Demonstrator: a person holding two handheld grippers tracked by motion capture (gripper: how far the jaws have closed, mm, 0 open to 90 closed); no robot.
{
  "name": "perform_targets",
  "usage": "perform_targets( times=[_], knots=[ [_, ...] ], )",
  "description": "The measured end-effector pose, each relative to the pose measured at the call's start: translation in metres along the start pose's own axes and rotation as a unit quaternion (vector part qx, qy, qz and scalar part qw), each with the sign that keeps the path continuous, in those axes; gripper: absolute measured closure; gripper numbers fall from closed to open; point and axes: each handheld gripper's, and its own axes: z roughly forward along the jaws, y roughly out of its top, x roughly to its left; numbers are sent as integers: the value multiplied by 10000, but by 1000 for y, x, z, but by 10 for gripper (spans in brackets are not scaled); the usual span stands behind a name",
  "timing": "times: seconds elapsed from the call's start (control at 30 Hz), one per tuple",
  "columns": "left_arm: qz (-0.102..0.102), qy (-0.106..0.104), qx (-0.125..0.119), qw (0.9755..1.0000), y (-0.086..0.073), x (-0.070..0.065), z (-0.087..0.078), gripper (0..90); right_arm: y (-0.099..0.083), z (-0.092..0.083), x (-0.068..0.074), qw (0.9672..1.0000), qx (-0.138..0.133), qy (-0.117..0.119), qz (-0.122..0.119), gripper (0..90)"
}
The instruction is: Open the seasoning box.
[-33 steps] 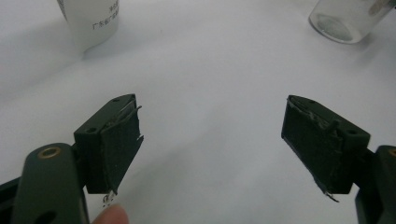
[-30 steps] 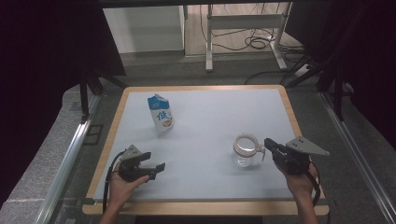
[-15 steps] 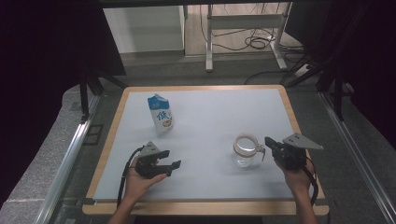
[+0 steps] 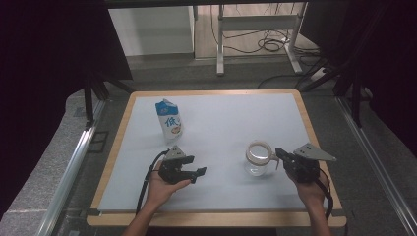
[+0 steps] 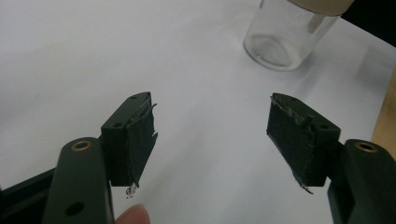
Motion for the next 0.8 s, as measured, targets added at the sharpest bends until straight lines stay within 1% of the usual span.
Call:
perform_targets(
  times=[0.03,0.07,0.23,0.33,0.43,0.5,0.6,0.7,0.8],
  knots=[
    [3,-8,-7,10000,1,0,1,320,-1,0,0,10000,-23,23,44,900],
    [-1,-16,-25,10000,3,-1,2,329,-1,0,1,10000,-14,15,47,900],
    [109,-11,0,9999,9,-6,9,353,-2,-1,2,10000,-40,12,33,900],
    [158,-1,-59,9999,12,-9,11,401,-3,-2,1,9999,-74,7,77,900],
    [213,-14,-117,9997,16,-13,15,464,-6,-4,0,9999,-109,-4,130,900],
    [247,-42,-160,9996,20,-16,20,515,-7,-4,-1,9997,-132,34,192,900],
    [318,-100,-171,9993,27,-21,29,601,-8,-4,0,9998,-120,4,158,900],
    [399,-199,-208,9988,37,-29,39,677,-9,-4,-1,9998,-122,-6,168,900],
    [539,-270,-269,9978,51,-40,51,764,-9,-4,-1,9998,-140,10,163,900]
  ],
)
